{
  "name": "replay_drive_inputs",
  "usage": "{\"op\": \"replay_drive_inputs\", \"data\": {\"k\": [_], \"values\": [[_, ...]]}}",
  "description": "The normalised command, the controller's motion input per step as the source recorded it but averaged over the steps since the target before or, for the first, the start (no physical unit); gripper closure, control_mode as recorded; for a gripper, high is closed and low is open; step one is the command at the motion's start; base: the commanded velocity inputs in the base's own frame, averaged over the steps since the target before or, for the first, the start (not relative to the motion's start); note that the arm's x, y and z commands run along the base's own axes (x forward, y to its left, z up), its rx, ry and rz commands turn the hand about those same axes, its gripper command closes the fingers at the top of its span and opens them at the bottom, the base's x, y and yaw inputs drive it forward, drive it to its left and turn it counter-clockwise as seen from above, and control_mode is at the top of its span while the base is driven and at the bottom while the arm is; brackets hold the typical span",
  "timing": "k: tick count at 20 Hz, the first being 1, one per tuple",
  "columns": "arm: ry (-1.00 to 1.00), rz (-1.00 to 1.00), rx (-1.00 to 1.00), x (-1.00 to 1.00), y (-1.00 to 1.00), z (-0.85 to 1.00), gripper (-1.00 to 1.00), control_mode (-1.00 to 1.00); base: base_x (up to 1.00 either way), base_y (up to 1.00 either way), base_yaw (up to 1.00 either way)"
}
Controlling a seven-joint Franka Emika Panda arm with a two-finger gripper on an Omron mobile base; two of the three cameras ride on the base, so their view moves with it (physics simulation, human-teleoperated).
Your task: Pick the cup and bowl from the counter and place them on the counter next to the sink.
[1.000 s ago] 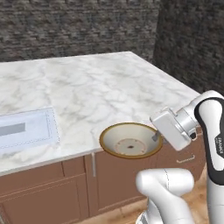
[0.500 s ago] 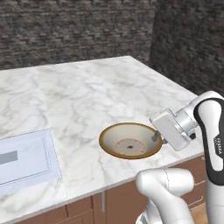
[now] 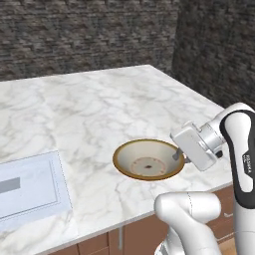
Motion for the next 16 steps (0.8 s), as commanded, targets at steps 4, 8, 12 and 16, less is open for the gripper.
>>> {"op": "replay_drive_inputs", "data": {"k": [4, 8, 12, 16], "values": [[0.0, 0.0, 0.0, 0.0, 0.0, 0.0, 1.0, 1.0, 0.05, 0.04, 0.01], [0.0, 0.0, 0.0, 0.0, 0.0, 0.0, 1.0, 1.0, 0.0, 0.0, 0.0], [0.0, 0.0, 0.0, 0.0, 0.0, 0.0, 1.0, 1.0, 0.0, 0.0, 0.0], [0.0, 0.0, 0.0, 0.0, 0.0, 0.0, 1.0, 1.0, 0.0, 0.0, 0.0]]}}
